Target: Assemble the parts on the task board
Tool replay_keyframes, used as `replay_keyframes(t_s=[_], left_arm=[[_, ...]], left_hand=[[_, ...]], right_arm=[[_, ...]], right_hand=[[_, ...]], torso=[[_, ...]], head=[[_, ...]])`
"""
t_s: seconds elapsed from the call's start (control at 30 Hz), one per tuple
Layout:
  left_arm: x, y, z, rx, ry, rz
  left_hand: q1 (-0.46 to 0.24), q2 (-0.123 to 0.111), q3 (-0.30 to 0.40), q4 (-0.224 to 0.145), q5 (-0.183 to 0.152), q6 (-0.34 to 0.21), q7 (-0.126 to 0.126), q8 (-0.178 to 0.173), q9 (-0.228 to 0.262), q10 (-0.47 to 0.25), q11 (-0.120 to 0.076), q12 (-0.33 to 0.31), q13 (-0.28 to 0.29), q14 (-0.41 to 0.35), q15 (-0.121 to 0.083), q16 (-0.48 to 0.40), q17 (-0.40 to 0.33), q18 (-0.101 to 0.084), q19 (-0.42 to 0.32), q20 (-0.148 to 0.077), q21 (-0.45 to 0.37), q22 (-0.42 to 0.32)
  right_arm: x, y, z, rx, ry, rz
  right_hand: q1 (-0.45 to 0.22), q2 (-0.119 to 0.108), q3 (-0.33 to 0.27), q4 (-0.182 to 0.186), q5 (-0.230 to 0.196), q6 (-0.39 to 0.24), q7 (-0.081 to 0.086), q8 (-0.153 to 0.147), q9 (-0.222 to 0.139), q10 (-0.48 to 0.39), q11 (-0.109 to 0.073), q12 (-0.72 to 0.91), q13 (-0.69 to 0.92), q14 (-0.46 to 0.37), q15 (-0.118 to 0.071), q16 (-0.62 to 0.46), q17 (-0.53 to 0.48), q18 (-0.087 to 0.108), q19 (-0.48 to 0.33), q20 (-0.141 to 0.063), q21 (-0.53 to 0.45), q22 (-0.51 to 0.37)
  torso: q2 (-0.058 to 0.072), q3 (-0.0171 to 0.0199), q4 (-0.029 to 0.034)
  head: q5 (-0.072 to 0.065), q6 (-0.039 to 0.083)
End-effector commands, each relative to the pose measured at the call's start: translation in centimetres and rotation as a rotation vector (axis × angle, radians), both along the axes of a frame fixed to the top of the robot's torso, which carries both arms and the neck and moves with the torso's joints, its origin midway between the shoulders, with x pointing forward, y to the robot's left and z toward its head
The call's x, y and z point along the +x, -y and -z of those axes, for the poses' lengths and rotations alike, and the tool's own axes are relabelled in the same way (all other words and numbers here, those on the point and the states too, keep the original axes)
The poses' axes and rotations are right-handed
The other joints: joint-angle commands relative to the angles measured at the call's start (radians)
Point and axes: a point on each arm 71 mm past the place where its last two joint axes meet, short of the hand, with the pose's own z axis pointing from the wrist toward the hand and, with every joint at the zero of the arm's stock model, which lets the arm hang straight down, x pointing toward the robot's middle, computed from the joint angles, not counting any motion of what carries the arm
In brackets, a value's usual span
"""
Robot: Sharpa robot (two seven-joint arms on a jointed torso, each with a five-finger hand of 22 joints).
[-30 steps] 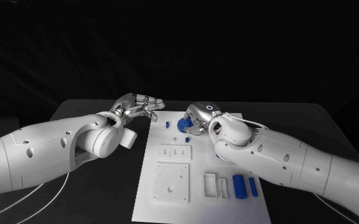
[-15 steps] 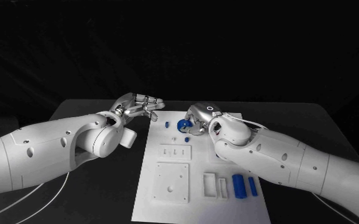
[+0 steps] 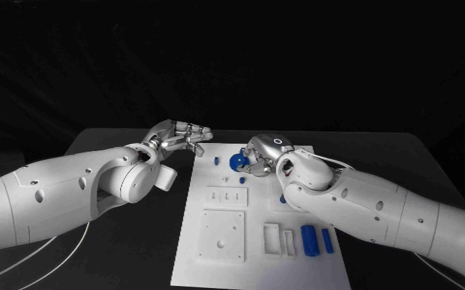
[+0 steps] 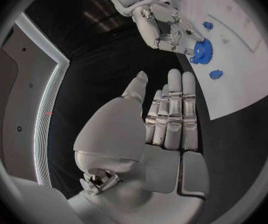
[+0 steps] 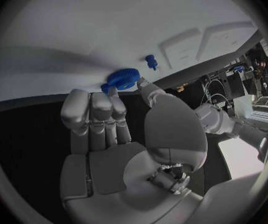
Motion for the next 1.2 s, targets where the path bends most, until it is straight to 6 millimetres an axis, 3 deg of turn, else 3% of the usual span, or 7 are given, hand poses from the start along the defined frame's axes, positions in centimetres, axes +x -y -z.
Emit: replay_keyframes(t_s=[0.03,0.2,0.37,0.47,0.63,0.93,1.2], left_arm=[[0.0,0.0,-0.1,-0.011,0.002,0.011],[0.4,-0.5,0.0,-0.007,0.006,-0.003],[0.6,-1.1,0.0,-0.003,0.01,-0.018],[0.6,-1.2,0.0,-0.003,0.011,-0.02],[0.6,-1.3,0.1,-0.001,0.008,-0.017],[0.5,-1.4,0.5,0.002,0.003,-0.009],[0.5,-1.4,0.8,0.002,0.002,-0.005]], left_hand=[[-0.01,-0.001,-0.003,0.0,-0.004,-0.008,-0.002,-0.004,0.0,-0.006,-0.002,-0.003,0.001,-0.004,0.001,0.001,-0.001,0.015,0.0,0.004,0.002,0.0],[-0.009,-0.001,-0.003,0.0,-0.004,-0.008,-0.002,-0.004,0.0,-0.006,-0.002,-0.003,0.001,-0.004,0.001,0.001,-0.001,0.015,-0.001,0.004,0.002,0.0],[-0.009,-0.001,-0.003,0.0,-0.004,-0.008,-0.002,-0.004,0.0,-0.006,-0.002,-0.003,0.001,-0.004,0.001,0.001,-0.001,0.015,-0.001,0.004,0.002,0.0],[-0.007,-0.001,-0.002,-0.001,-0.004,-0.007,-0.002,-0.004,0.0,-0.005,-0.002,-0.003,0.001,-0.005,0.001,0.001,-0.001,0.015,-0.001,0.004,0.002,0.0],[-0.007,0.001,-0.002,-0.001,-0.004,-0.003,-0.003,-0.004,0.001,0.0,-0.004,-0.002,0.001,-0.004,0.001,0.002,-0.001,0.014,-0.002,0.004,0.002,0.0],[-0.011,0.0,-0.005,0.001,-0.006,-0.001,-0.004,-0.004,0.0,0.006,-0.005,-0.003,0.001,-0.004,0.0,0.003,-0.001,0.013,-0.002,0.003,0.003,0.001],[-0.014,-0.002,-0.007,0.002,-0.007,-0.002,-0.004,-0.004,0.0,0.006,-0.005,-0.003,0.001,-0.004,0.0,0.003,-0.001,0.013,-0.002,0.003,0.003,0.001]], right_arm=[[-0.4,0.8,-0.9,0.085,0.065,0.013],[-0.6,2.7,-2.6,0.161,0.098,0.036],[-0.5,5.8,-4.0,0.193,0.094,0.043],[-0.4,7.9,-4.5,0.219,0.057,0.023],[-0.1,11.8,-4.7,0.268,-0.033,-0.024],[0.9,17.1,-3.6,0.304,-0.143,-0.001],[1.3,19.3,-2.3,0.296,-0.205,0.036]], right_hand=[[0.004,-0.017,-0.008,0.001,-0.005,-0.012,0.001,-0.006,-0.001,0.004,0.004,0.004,0.002,0.002,0.0,0.0,0.001,0.0,0.064,0.0,0.006,0.126],[0.024,-0.032,-0.04,-0.006,-0.003,-0.028,0.007,-0.006,0.0,-0.006,0.008,-0.008,-0.007,0.001,0.004,-0.007,-0.004,0.002,0.063,0.005,0.006,0.126],[0.059,-0.029,-0.071,-0.02,-0.004,-0.039,0.011,-0.006,0.0,-0.009,0.011,-0.009,-0.01,0.001,0.006,-0.007,-0.002,0.003,0.062,0.008,0.009,0.127],[0.11,-0.011,-0.074,-0.041,0.0,-0.037,0.013,-0.006,0.0,-0.008,0.013,-0.005,-0.007,0.0,0.008,-0.007,-0.001,0.002,0.06,0.011,0.006,0.127],[0.194,0.04,-0.109,-0.128,0.107,-0.024,0.014,-0.007,-0.004,-0.01,0.013,0.005,0.0,0.0,0.01,0.001,0.011,-0.006,0.057,0.012,0.008,0.128],[0.232,0.067,-0.181,-0.19,0.161,-0.072,0.026,-0.006,-0.009,-0.022,0.02,-0.004,-0.009,-0.002,0.014,-0.01,0.013,-0.008,0.051,0.015,0.013,0.129],[0.239,0.072,-0.195,-0.206,0.15,-0.093,0.026,-0.007,-0.009,-0.023,0.019,-0.004,-0.01,-0.002,0.014,-0.01,0.015,-0.008,0.05,0.015,0.014,0.129]], torso=[[-0.001,0.0013,-0.0021],[-0.002,0.0017,-0.0025],[-0.006,0.0037,-0.0113],[-0.008,0.007,-0.0162],[-0.013,0.0121,-0.0247],[-0.017,0.0225,-0.0352],[-0.016,0.0207,-0.0314]], head=[[-0.001,0.003],[-0.006,0.009],[-0.007,0.01],[-0.006,0.011],[-0.003,0.011],[-0.008,0.013],[-0.024,0.01]])
